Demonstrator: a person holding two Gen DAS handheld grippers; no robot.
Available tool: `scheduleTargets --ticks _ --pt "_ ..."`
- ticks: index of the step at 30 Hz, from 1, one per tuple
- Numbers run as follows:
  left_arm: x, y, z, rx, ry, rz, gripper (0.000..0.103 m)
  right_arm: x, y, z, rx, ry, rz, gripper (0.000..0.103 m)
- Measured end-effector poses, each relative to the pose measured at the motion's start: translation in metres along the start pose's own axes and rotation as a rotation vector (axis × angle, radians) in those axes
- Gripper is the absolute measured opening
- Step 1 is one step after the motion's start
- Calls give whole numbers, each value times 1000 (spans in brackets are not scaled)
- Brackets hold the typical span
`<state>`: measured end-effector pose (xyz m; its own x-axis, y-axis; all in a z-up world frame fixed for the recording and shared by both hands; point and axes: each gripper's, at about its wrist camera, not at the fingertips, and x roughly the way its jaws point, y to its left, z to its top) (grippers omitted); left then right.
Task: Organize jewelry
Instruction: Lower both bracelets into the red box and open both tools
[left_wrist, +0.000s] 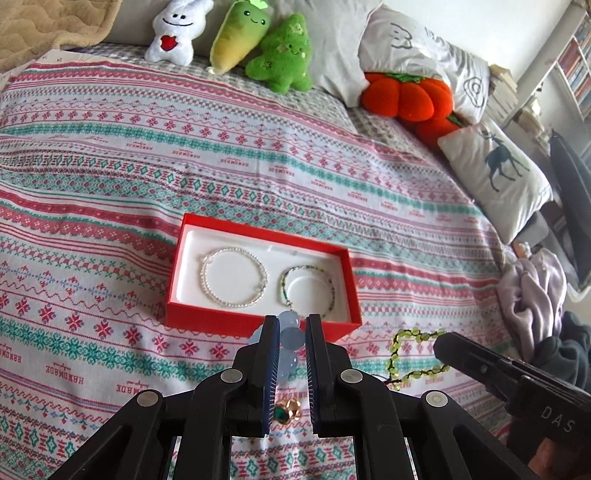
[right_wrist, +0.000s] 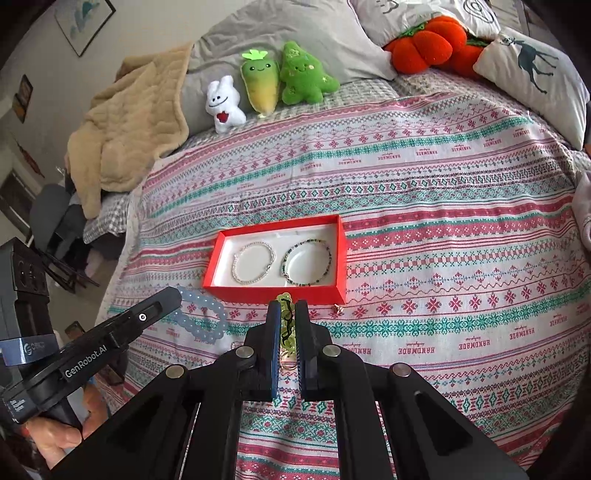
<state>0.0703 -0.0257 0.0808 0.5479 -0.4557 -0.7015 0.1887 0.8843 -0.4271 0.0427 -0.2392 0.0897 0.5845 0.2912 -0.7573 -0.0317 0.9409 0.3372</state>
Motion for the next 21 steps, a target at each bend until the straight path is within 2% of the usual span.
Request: scheduleTargets --ticks 4,9,12,16,21 --pt "10 -5 12 -17 -21 -42 8 4 -4 8 29 -7 21 7" --pt "24 -11 26 -50 -51 -139 8 8 -11 19 62 -29 32 7" --pt "38 -14 32 -57 -55 -160 8 10 -15 25 80 -42 35 7" --pt "62 -7 36 -58 -39 -123 8 14 -21 31 92 -58 35 7" --pt "88 12 31 -67 16 8 8 19 -27 37 109 -64 25 7"
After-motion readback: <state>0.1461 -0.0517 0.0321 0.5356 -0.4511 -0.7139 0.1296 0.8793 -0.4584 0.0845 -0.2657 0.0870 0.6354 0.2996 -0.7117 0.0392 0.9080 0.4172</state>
